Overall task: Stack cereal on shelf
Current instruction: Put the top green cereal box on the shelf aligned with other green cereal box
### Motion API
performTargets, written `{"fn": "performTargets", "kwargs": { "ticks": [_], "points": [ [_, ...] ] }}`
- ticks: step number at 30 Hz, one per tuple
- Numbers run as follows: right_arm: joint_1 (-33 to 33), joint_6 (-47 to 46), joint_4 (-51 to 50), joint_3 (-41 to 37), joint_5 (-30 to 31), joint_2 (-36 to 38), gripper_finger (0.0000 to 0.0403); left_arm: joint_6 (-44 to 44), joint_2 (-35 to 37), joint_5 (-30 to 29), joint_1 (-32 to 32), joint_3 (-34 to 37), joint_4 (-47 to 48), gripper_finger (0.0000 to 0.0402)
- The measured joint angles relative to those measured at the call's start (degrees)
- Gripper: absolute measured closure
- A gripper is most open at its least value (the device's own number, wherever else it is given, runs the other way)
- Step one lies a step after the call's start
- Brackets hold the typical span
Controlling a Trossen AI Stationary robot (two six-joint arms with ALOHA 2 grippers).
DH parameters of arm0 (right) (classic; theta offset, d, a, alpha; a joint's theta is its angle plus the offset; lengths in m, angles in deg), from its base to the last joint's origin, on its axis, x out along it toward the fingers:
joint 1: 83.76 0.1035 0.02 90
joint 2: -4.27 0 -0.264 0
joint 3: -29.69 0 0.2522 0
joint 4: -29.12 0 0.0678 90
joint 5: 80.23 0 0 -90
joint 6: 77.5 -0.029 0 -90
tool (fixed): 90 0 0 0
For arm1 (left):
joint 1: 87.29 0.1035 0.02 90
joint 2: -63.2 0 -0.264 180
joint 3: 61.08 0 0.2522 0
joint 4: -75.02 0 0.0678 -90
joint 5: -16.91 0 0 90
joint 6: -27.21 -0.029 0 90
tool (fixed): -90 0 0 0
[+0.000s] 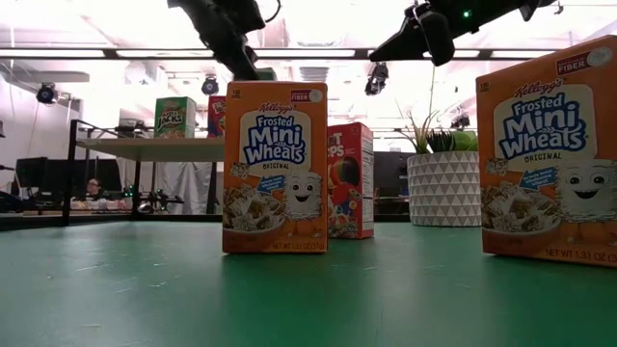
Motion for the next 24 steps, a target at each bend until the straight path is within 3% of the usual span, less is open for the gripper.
{"fn": "performTargets", "kwargs": {
  "ticks": [5,9,15,20,24],
  "points": [
    [0.0,0.0,0.0,0.0,0.0,0.0,0.0394,-0.03,0.44,-0.5,0.02,-4.58,9.87,0.0244],
    [0.0,-0.01,0.0,0.0,0.0,0.0,0.0394,-0.22,1.96,-7.31,0.16,-5.34,15.17,0.0244],
    [0.0,-0.01,0.0,0.0,0.0,0.0,0.0394,0.4,6.36,-10.96,2.16,-4.89,18.77,0.0244],
    [0.0,-0.22,0.02,0.0,0.0,0.0,0.0394,0.55,9.99,-18.32,4.83,-4.84,20.48,0.0244],
    [0.0,-0.29,0.02,0.0,0.0,0.0,0.0394,0.67,11.5,-19.15,7.72,-4.84,23.36,0.0244]
  ]
}}
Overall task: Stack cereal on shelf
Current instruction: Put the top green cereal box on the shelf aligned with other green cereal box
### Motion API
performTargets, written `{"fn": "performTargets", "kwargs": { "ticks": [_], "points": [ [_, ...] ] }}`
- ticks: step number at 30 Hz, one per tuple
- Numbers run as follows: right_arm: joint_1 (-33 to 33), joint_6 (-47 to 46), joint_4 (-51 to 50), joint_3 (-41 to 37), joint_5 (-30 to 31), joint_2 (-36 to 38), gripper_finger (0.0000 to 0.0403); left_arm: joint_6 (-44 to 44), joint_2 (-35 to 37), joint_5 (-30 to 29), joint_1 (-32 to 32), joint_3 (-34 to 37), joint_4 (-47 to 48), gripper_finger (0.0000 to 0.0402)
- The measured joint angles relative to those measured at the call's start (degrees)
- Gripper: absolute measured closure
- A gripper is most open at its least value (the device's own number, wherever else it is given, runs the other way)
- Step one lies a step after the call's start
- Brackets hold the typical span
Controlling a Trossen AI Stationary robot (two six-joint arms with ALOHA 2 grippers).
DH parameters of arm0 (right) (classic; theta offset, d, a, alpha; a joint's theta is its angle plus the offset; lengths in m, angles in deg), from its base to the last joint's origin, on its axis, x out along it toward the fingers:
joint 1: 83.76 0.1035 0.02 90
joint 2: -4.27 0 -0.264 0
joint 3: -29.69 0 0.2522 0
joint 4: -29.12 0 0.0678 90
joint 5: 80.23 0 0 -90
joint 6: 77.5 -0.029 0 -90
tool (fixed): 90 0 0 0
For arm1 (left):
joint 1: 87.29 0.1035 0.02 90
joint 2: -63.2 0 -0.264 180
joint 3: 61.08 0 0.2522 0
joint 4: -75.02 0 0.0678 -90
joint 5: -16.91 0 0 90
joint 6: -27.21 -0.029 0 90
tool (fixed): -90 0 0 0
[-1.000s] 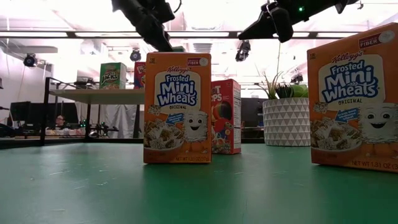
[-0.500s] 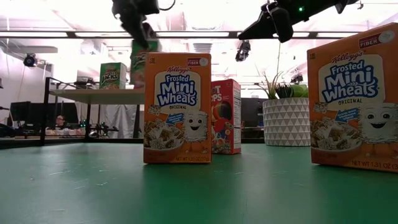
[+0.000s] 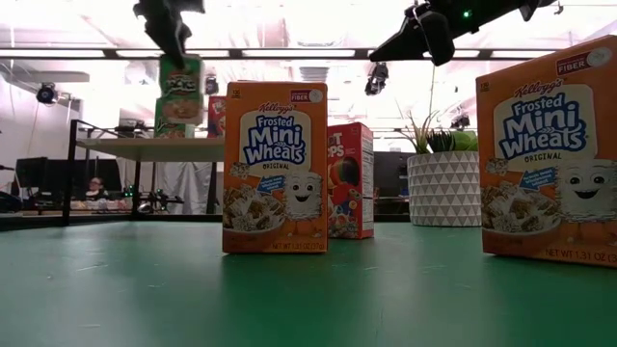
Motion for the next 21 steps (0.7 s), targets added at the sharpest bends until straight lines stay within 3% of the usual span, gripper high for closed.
{"fn": "performTargets", "kwargs": {
  "ticks": [6,21],
  "points": [
    [0.0,-0.06,0.0,0.0,0.0,0.0,0.0394,0.77,0.11,-0.17,2.43,0.11,4.34,0.0244],
    [0.0,-0.11,0.0,0.0,0.0,0.0,0.0394,-3.18,-0.64,-3.37,4.3,5.76,2.52,0.0244]
  ]
}}
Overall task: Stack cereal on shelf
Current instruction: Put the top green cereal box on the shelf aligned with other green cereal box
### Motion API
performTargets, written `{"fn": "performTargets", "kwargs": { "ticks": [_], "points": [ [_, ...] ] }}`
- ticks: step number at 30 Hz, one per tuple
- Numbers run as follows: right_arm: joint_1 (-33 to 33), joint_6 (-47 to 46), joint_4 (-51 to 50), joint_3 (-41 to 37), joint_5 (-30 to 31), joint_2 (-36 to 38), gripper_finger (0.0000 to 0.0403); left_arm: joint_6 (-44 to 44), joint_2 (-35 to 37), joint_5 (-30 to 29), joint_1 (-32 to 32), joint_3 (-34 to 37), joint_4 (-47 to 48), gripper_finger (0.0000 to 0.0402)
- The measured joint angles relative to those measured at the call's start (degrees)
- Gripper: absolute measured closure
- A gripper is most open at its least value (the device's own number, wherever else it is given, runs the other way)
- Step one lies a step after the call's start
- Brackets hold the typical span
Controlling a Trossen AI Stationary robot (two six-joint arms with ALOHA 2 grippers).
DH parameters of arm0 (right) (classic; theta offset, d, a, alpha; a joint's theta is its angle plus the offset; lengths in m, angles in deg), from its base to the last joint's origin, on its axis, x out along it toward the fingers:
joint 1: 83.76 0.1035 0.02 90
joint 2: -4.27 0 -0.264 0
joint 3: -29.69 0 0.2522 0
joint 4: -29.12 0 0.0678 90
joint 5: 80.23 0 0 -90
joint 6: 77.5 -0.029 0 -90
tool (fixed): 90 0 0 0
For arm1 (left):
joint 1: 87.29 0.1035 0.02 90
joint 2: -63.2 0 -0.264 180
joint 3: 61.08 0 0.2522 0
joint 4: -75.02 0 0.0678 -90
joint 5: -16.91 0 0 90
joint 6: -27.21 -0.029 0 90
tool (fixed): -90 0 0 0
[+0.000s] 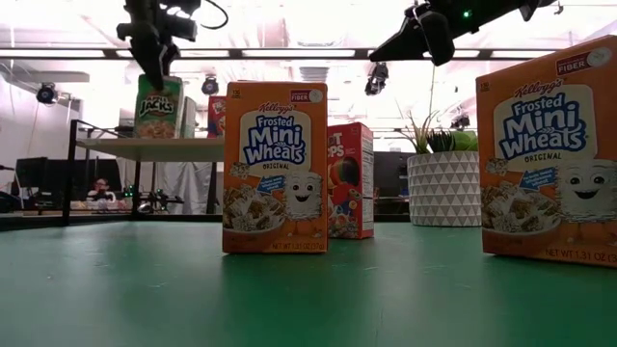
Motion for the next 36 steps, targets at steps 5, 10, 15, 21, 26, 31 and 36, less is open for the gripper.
{"fn": "performTargets", "kwargs": {
  "ticks": [5,10,15,21,26,31,36],
  "points": [
    [0.0,0.0,0.0,0.0,0.0,0.0,0.0394,-0.03,0.0,-0.01,0.0,0.26,-0.53,0.0244],
    [0.0,0.0,0.0,0.0,-0.02,0.0,0.0394,-0.09,0.0,-0.13,0.0,0.69,-0.63,0.0244],
    [0.0,-0.01,-0.01,0.0,0.0,0.0,0.0394,0.71,0.0,-2.64,-0.02,1.6,-0.74,0.0244],
    [0.0,-0.02,0.0,0.0,0.0,0.0,0.0394,1.13,0.0,-3.13,-0.01,1.86,-0.69,0.0244],
    [0.0,-0.02,-0.01,0.0,0.0,0.0,0.0394,1.57,0.0,-5.22,-0.02,1.78,-0.59,0.0244],
    [0.0,-0.02,0.0,0.0,0.0,0.0,0.0394,1.59,0.02,-6.05,0.04,1.78,-0.57,0.0244],
    [0.0,-0.02,0.0,0.0,0.0,0.0,0.0394,1.61,0.06,-6.03,-0.02,1.78,-0.58,0.0244]
  ]
}}
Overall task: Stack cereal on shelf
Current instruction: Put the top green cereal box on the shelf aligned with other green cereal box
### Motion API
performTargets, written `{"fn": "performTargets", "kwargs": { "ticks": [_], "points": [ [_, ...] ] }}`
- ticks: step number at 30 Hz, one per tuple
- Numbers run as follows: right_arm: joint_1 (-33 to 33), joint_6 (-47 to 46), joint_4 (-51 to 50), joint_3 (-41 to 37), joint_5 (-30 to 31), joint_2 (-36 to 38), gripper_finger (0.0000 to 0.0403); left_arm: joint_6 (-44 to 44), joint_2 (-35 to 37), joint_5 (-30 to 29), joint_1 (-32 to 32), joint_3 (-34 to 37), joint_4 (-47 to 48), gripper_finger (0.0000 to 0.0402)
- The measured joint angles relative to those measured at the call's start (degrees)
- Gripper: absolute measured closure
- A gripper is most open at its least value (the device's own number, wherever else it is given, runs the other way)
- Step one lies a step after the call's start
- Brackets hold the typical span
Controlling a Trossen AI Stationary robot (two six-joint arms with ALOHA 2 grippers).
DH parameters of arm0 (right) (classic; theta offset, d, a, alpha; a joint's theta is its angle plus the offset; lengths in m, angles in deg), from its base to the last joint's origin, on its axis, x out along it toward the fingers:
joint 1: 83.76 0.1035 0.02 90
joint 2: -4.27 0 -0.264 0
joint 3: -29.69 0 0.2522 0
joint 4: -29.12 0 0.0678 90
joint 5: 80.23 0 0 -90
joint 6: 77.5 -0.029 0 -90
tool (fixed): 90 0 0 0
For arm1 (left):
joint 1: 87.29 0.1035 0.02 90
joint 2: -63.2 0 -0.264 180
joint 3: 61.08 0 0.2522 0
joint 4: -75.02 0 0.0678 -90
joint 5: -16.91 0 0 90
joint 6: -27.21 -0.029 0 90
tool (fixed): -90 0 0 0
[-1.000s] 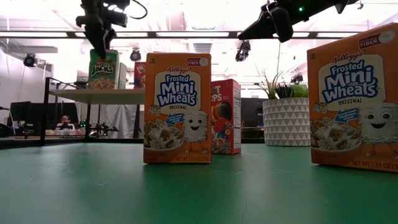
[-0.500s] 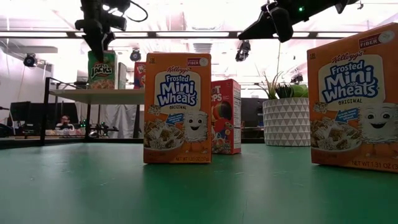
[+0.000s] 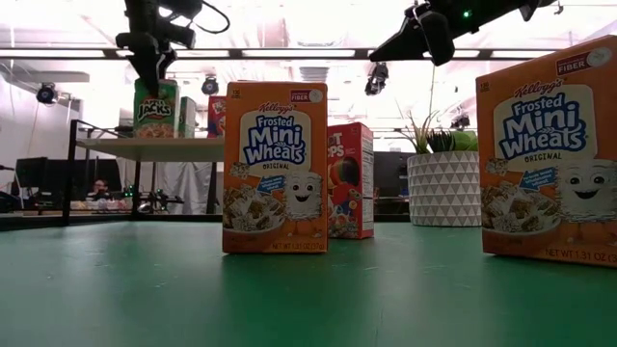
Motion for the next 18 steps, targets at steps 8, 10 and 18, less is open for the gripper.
{"fn": "performTargets", "kwargs": {
  "ticks": [8,10,18],
  "points": [
    [0.0,0.0,-0.01,0.0,-0.01,0.0,0.0394,0.93,0.57,1.89,0.02,-0.06,0.28,0.0244],
    [0.0,0.0,0.0,0.0,0.0,0.0,0.0394,1.04,0.66,3.59,0.02,-0.3,0.31,0.0244],
    [0.0,0.0,-0.02,0.0,-0.02,0.0,0.0394,2.55,0.66,3.96,0.46,-0.42,1.48,0.023]
  ]
}}
